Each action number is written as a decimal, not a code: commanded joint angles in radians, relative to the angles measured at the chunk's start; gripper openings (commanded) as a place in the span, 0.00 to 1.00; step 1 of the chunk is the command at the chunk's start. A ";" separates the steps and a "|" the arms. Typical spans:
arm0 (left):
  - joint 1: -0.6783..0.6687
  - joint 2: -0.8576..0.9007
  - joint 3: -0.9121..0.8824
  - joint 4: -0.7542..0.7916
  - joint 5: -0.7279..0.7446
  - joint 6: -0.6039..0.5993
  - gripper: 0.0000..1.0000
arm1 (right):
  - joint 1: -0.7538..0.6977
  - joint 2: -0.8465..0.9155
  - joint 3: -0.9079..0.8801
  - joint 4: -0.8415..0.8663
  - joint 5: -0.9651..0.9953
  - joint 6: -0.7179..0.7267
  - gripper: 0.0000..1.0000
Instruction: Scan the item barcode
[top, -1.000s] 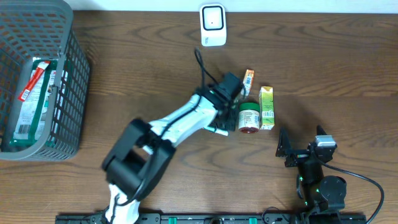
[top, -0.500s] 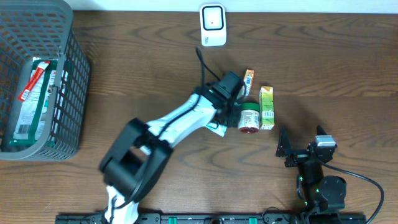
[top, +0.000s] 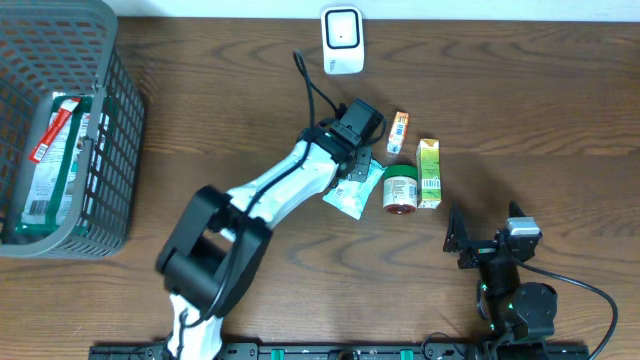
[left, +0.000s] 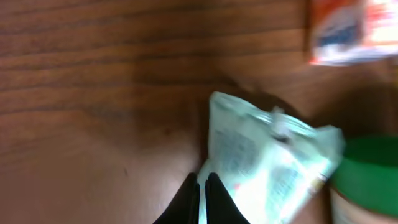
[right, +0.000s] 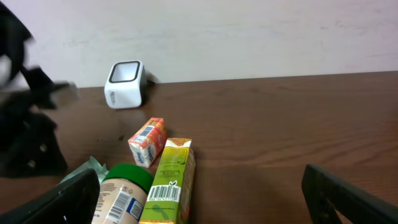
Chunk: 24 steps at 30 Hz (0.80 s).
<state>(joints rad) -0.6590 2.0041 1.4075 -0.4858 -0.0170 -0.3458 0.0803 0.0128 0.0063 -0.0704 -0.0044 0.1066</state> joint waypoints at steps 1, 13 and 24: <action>0.002 0.076 -0.014 0.038 -0.068 0.006 0.08 | 0.006 -0.003 -0.001 -0.004 -0.001 0.012 0.99; 0.004 -0.104 0.030 0.002 -0.088 0.008 0.08 | 0.006 -0.003 -0.001 -0.004 -0.001 0.012 0.99; 0.003 -0.077 -0.005 -0.044 0.163 0.005 0.08 | 0.006 -0.003 -0.001 -0.004 -0.001 0.012 0.99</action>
<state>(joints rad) -0.6579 1.8774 1.4200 -0.5240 0.0860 -0.3424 0.0799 0.0128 0.0063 -0.0704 -0.0044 0.1066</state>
